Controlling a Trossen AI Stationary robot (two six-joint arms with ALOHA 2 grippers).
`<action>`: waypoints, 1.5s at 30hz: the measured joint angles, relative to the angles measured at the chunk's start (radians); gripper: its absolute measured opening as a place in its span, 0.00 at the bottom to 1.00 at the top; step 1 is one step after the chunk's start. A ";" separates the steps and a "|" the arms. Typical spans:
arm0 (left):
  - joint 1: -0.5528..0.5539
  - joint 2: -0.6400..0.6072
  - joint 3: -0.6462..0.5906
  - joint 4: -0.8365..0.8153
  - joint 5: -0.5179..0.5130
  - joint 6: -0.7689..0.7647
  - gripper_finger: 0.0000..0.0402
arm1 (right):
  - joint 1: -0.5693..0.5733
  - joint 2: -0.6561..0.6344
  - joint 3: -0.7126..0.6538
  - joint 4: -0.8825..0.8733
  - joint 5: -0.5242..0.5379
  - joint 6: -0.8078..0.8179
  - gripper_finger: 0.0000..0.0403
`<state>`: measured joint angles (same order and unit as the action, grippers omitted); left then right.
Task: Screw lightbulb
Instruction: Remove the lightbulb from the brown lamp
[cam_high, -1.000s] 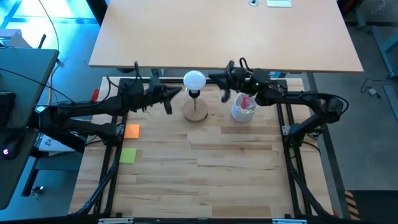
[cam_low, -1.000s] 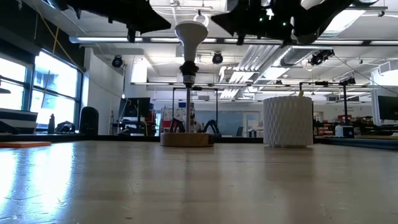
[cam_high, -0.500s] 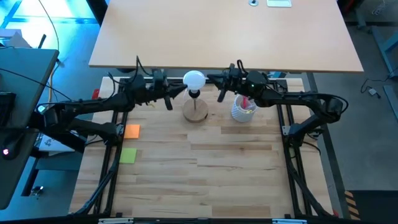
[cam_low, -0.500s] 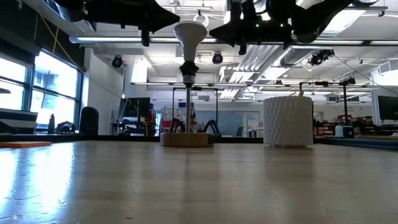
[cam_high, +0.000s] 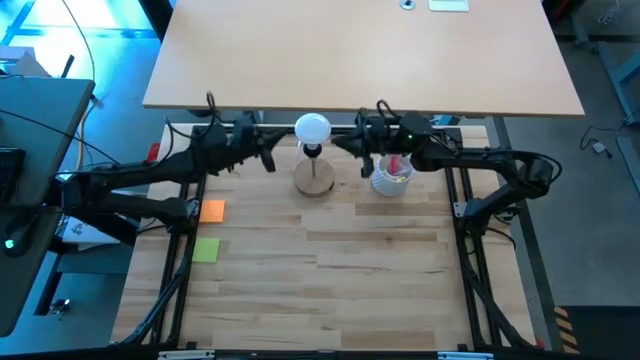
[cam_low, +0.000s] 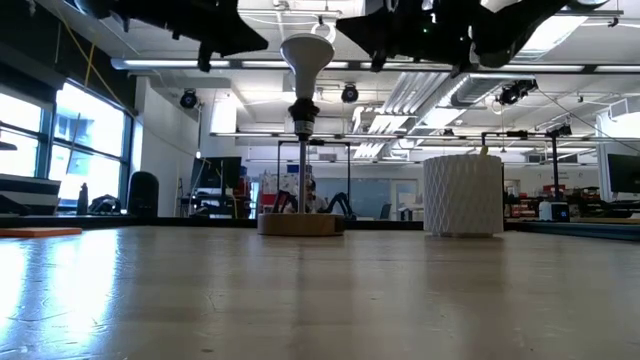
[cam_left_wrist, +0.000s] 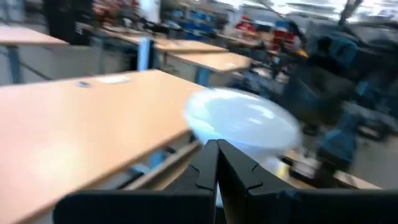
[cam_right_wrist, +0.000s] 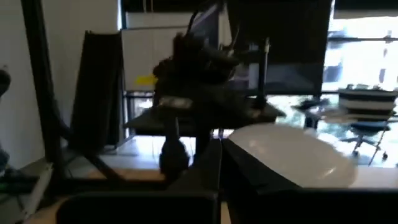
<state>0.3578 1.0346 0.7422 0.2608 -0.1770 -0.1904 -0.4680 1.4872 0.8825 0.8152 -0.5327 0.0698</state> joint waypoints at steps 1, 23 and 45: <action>0.017 0.005 0.000 0.015 0.003 0.008 0.00 | 0.008 0.000 0.000 -0.020 0.003 -0.013 0.00; -0.053 0.072 -0.001 0.096 0.109 -0.065 0.00 | -0.039 -0.003 0.001 -0.030 0.324 -0.049 0.00; 0.019 0.102 -0.001 0.166 0.317 -0.140 0.00 | -0.009 0.100 0.051 -0.030 0.417 -0.004 0.00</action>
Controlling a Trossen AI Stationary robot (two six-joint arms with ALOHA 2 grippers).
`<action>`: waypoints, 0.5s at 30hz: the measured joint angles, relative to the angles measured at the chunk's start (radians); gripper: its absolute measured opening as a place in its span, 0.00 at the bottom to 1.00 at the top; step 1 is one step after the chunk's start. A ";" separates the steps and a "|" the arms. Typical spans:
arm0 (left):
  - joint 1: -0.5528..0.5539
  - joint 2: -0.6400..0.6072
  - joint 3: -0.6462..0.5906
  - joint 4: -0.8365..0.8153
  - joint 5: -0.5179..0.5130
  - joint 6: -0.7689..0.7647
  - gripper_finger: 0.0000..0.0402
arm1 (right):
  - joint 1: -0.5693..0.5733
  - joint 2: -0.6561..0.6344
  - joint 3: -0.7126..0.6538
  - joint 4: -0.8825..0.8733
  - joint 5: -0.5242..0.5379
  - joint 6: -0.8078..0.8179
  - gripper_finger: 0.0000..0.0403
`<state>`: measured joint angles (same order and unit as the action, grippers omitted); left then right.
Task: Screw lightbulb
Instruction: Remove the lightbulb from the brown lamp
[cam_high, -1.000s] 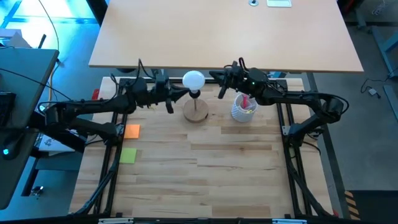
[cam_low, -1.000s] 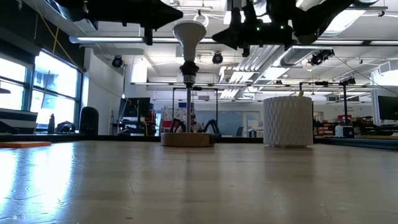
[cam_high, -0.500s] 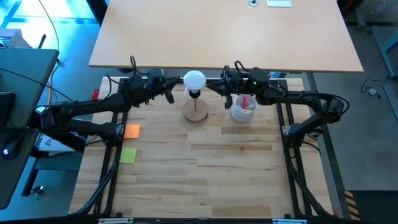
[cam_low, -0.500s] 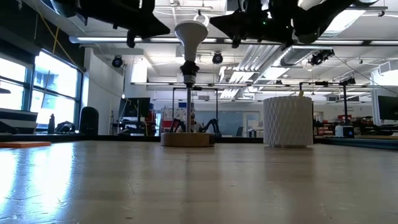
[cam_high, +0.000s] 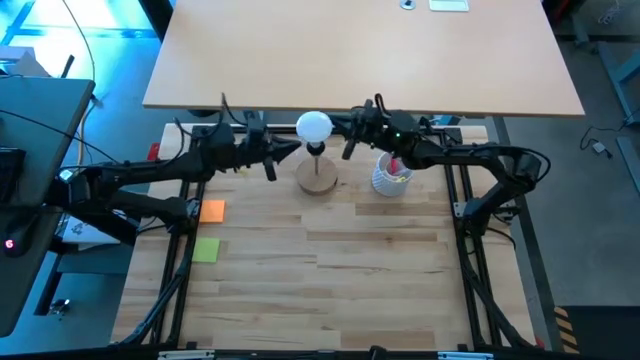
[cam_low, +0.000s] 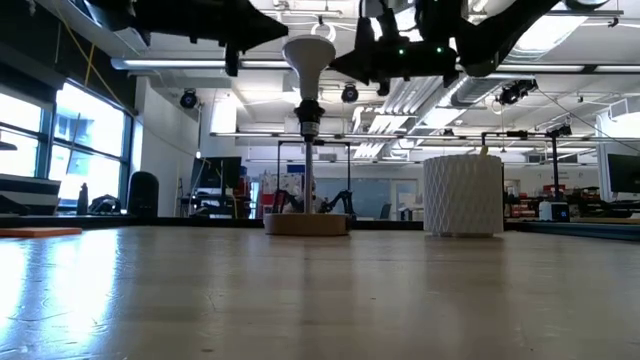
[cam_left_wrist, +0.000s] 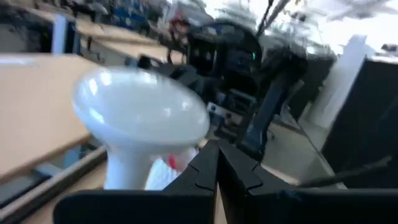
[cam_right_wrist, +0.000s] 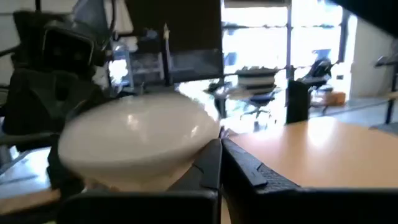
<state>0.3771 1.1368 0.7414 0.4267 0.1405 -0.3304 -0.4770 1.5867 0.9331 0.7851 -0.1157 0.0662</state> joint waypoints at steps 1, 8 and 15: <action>-0.010 -0.009 0.000 0.005 -0.017 0.001 0.00 | 0.000 0.000 0.002 0.012 0.016 -0.003 0.00; -0.034 -0.044 0.000 -0.122 -0.214 0.081 0.00 | -0.002 -0.038 0.002 0.009 -0.023 -0.048 0.00; 0.048 -0.033 0.000 -0.095 -0.259 0.149 0.00 | 0.043 -0.120 0.002 -0.097 -0.052 -0.024 0.00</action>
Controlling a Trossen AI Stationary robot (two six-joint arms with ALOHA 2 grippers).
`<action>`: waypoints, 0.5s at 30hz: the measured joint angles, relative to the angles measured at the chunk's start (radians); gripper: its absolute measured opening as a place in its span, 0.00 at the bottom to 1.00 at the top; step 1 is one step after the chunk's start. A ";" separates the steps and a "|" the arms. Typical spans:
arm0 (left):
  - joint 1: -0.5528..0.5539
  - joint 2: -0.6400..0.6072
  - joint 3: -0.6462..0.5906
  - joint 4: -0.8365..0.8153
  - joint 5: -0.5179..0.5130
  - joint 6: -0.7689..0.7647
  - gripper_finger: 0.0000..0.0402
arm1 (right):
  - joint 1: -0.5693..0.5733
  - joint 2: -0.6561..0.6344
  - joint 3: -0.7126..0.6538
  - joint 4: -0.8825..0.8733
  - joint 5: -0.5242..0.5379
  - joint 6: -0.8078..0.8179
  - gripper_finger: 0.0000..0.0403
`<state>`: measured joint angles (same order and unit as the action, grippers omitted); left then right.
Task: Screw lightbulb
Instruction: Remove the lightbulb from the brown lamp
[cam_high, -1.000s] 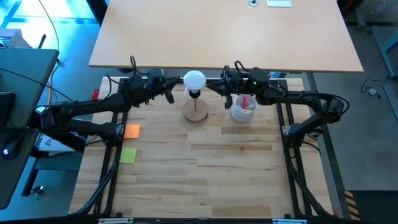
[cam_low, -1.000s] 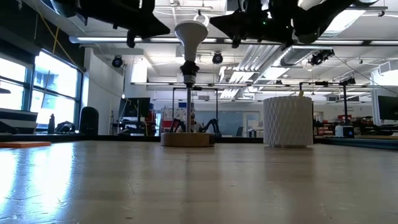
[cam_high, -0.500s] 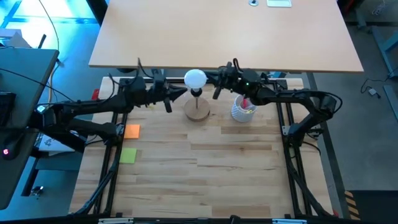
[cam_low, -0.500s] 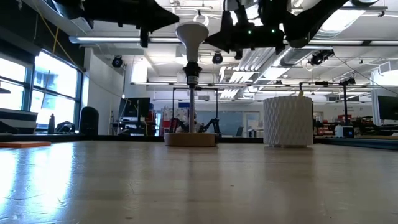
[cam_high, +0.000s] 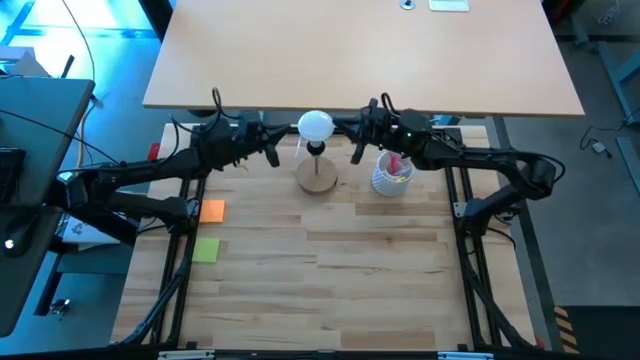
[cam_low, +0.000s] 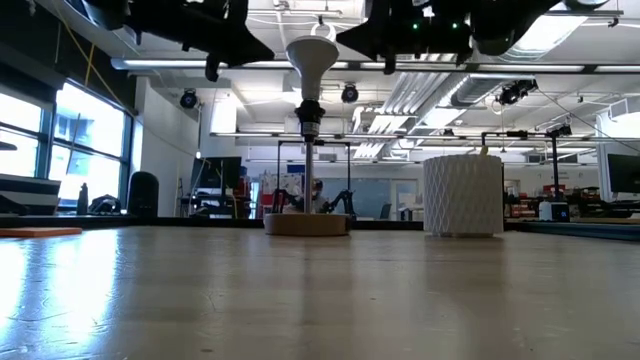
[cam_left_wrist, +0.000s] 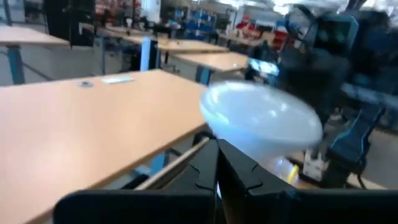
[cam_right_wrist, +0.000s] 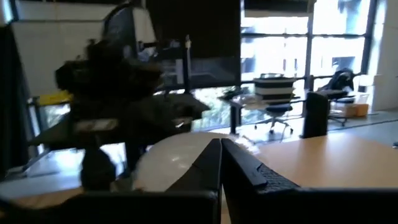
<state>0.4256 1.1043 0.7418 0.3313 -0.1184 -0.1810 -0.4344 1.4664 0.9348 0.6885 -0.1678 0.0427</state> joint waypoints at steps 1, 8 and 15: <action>0.011 0.003 0.000 0.017 0.017 0.000 0.00 | 0.009 -0.008 0.000 -0.024 -0.002 -0.004 0.00; 0.035 0.022 0.000 0.101 0.139 -0.007 0.00 | 0.034 0.016 0.002 -0.063 -0.005 0.002 0.00; -0.011 0.043 0.000 0.145 0.216 -0.049 0.00 | 0.001 0.042 0.002 0.001 0.002 0.005 0.00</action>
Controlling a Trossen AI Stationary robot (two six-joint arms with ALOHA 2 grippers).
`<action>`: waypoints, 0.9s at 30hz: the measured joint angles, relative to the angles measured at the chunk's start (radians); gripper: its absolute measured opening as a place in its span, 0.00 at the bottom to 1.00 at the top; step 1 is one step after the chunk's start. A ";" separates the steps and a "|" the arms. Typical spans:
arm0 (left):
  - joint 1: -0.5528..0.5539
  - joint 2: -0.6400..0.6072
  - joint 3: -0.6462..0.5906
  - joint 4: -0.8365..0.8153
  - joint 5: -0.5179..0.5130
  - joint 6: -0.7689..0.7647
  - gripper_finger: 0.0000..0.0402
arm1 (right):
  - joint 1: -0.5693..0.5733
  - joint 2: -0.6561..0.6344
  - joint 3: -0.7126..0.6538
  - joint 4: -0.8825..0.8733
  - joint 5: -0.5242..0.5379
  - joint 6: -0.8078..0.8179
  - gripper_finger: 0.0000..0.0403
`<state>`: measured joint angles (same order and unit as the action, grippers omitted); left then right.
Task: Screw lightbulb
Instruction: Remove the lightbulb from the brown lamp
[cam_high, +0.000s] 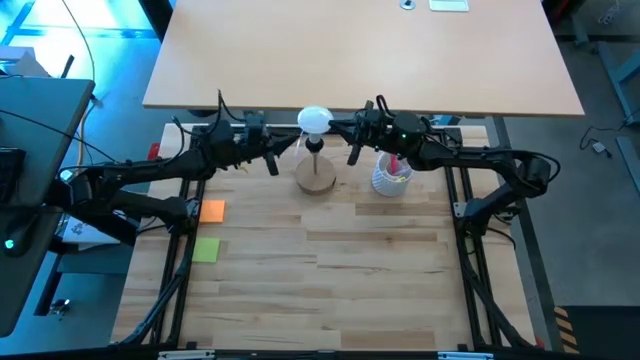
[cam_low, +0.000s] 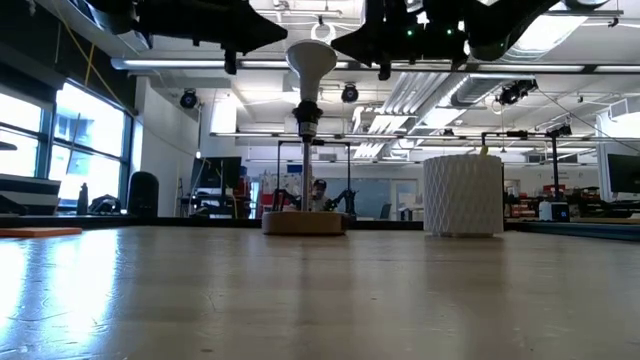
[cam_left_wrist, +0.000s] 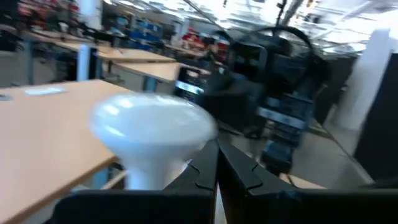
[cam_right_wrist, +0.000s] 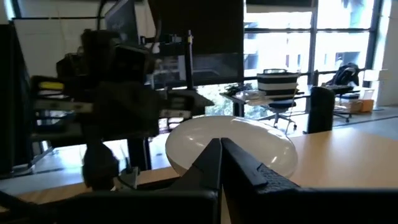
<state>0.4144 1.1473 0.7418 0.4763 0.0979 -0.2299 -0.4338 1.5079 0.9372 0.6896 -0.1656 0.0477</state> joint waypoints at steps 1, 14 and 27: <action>-0.012 0.001 0.000 -0.003 0.002 -0.004 0.00 | -0.005 0.002 -0.001 0.011 0.004 0.000 0.00; 0.004 -0.002 0.000 -0.105 -0.190 0.050 0.00 | -0.017 -0.096 -0.004 -0.128 -0.030 -0.059 0.00; 0.089 0.085 0.000 0.115 -0.020 -0.011 0.00 | -0.012 -0.051 -0.004 -0.160 -0.099 -0.054 0.00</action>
<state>0.5036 1.2319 0.7420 0.5913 0.0775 -0.2413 -0.4454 1.4573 0.9333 0.5298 -0.2646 -0.0060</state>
